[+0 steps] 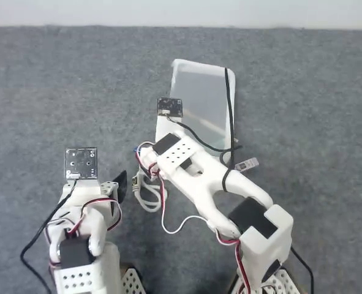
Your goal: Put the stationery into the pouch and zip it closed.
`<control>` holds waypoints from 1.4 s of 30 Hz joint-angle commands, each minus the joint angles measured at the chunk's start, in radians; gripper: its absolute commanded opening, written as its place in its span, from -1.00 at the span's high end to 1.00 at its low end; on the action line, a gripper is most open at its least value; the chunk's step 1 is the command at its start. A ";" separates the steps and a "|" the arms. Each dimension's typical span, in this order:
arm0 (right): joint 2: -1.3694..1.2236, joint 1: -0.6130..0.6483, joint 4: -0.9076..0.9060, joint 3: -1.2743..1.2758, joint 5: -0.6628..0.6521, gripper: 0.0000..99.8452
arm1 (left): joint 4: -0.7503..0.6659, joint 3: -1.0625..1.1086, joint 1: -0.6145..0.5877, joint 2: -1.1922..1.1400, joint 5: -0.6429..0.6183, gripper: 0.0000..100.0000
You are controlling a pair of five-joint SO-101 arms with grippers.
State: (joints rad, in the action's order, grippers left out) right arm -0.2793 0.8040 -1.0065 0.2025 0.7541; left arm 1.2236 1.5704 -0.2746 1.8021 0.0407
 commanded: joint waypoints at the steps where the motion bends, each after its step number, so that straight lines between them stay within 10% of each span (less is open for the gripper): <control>1: 0.018 0.008 -0.111 -0.077 -0.061 0.99 | 0.003 -0.042 -0.006 0.023 -0.015 0.46; 25: 0.065 -0.022 -0.479 -0.299 -0.176 0.99 | 0.003 -0.045 -0.084 0.023 -0.014 0.46; 42: -0.010 0.031 0.002 -0.224 -0.176 0.99 | 0.000 -0.045 -0.081 0.023 -0.014 0.46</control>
State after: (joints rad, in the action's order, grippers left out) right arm -0.2869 0.8347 -1.0725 -0.0077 0.5900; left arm 1.2236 1.5704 -0.3514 1.8021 0.0407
